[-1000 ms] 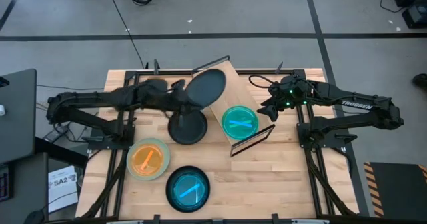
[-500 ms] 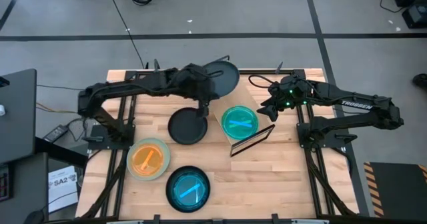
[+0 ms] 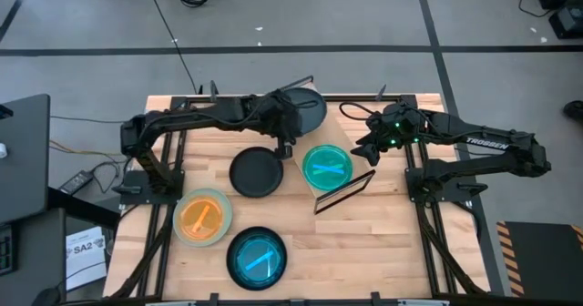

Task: Place and stack plates onto a shelf
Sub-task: Put the top black plate on the shelf

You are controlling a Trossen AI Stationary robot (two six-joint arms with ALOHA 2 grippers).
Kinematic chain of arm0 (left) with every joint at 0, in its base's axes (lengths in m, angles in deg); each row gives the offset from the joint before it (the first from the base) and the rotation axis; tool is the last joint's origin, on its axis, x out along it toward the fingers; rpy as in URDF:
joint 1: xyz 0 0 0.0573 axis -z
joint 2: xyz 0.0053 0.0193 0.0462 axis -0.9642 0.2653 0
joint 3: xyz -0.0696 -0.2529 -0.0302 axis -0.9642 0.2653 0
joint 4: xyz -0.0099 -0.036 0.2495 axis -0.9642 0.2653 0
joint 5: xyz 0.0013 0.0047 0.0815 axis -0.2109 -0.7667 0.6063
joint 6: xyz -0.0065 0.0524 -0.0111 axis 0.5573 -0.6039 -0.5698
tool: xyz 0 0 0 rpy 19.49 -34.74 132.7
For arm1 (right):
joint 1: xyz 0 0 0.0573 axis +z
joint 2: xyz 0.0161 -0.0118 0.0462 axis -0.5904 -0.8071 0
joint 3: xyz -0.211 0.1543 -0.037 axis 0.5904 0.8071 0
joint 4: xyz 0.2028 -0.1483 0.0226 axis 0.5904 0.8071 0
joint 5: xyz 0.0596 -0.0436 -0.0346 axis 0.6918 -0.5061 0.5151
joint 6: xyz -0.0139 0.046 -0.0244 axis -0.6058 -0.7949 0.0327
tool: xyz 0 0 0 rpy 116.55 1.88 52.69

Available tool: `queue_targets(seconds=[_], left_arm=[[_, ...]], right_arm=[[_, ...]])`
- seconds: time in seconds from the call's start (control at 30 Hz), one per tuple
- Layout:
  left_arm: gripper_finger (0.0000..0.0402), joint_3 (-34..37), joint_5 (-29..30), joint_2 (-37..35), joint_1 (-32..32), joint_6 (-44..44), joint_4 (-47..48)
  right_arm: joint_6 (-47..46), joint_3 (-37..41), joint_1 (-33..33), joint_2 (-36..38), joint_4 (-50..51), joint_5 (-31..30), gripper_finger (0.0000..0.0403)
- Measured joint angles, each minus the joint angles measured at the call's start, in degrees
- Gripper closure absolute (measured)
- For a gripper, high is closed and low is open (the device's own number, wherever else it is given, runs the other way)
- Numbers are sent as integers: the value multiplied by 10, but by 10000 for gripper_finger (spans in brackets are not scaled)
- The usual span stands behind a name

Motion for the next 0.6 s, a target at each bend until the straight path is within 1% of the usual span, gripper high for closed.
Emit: queue_targets(seconds=[0.2,0.27,0.47,0.53,0.6], left_arm=[[386,0,5,11,0,0,-6],[386,-1,12,18,0,-1,-18],[386,0,30,31,0,0,-10],[386,-1,36,36,0,0,-23],[386,0,37,37,0,0,-10]], right_arm=[[0,0,0,0,0,0,150],[0,0,0,0,0,0,150],[0,0,1,0,-1,1,150],[0,0,1,0,-1,1,150],[0,0,1,-1,-2,1,150]])
